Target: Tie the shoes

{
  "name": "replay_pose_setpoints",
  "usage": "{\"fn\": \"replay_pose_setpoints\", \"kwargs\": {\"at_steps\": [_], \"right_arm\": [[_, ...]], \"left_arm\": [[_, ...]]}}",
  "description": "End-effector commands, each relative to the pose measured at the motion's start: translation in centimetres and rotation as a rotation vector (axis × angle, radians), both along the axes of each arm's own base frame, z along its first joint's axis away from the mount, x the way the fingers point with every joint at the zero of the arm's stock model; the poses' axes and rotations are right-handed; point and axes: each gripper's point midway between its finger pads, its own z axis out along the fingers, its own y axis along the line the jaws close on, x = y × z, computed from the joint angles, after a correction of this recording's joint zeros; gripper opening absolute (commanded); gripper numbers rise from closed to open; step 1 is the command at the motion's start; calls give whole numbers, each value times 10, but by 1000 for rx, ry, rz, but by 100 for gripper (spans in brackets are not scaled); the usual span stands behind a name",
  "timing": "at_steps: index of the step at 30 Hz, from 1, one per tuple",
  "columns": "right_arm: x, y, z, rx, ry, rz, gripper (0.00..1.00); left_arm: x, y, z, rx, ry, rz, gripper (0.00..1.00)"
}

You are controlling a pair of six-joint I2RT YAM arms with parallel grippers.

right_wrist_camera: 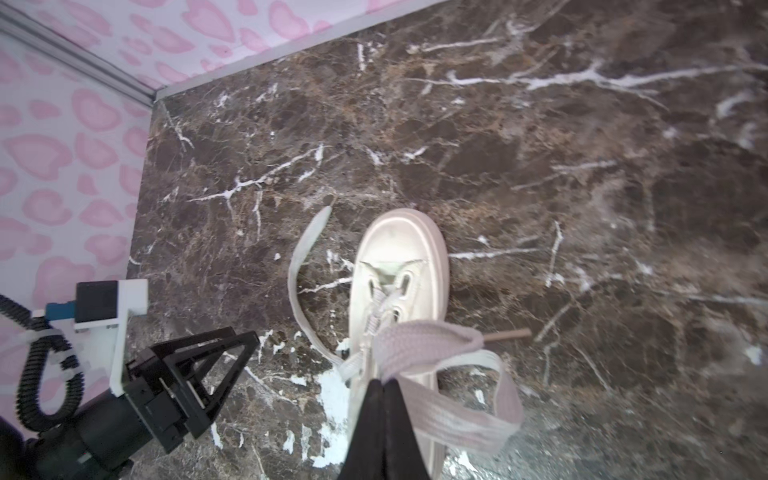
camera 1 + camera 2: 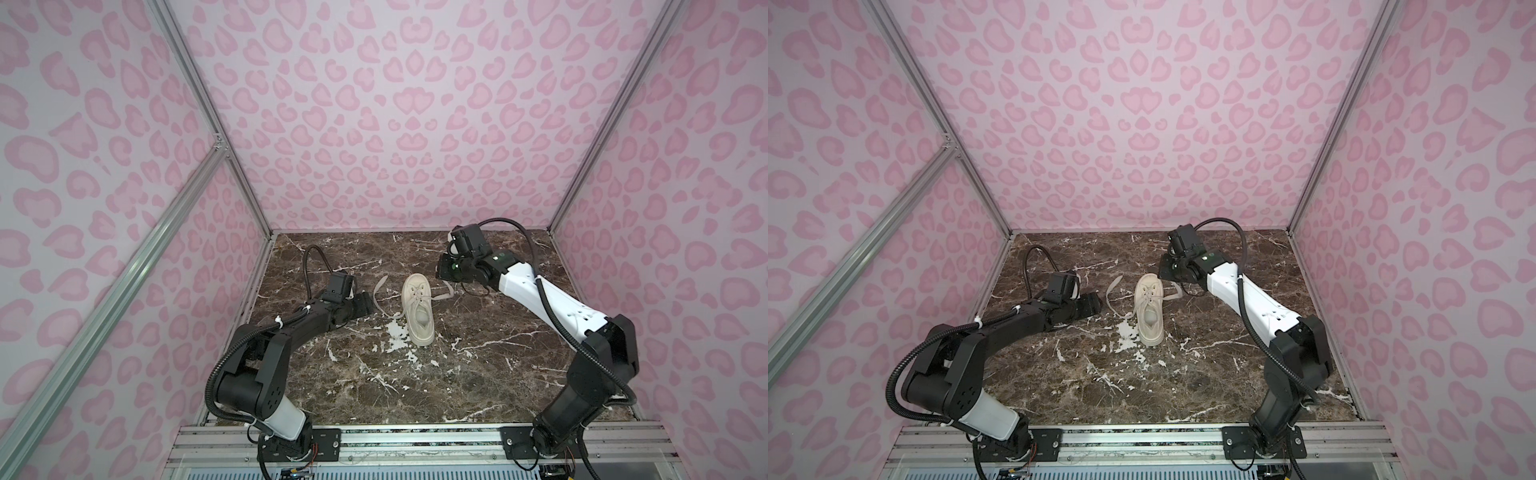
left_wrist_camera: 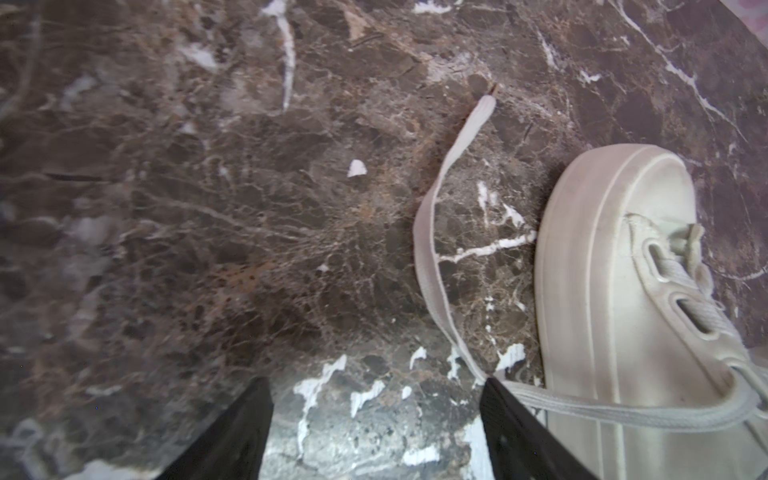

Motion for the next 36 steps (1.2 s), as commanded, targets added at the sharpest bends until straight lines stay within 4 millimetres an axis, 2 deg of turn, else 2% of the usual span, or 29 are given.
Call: {"fn": "replay_pose_setpoints", "kwargs": {"at_steps": [1, 7, 10, 13, 17, 20, 21, 23, 31, 34, 36], "right_arm": [[-1, 30, -9, -33, 21, 124, 1], [9, 97, -31, 13, 70, 246, 2], [12, 118, -45, 14, 98, 275, 2], [16, 130, -64, 17, 145, 264, 2], [22, 135, -89, 23, 187, 238, 2], [22, 141, -88, 42, 196, 246, 2], [22, 143, -100, 33, 214, 249, 2], [23, 144, -107, 24, 218, 246, 2], [41, 121, -130, -33, 239, 170, 4], [43, 120, -135, -43, 253, 193, 8], [44, 118, -137, -60, 267, 197, 15]], "left_arm": [[-8, 9, 2, -2, 6, 9, 80], [-16, 22, 2, 4, 11, 27, 80], [-19, 26, 1, 5, 14, 31, 80], [-20, 27, 1, 7, 17, 29, 80], [-20, 25, 2, 1, 18, 22, 80], [-20, 23, 2, -10, 23, 16, 79], [-19, 23, 2, -14, 22, 15, 79], [-17, 20, 2, -27, 23, 15, 78], [-1, -4, 2, -54, 34, -31, 69], [4, -10, 0, -54, 41, -39, 68], [6, -12, 0, -55, 43, -39, 68]]}}
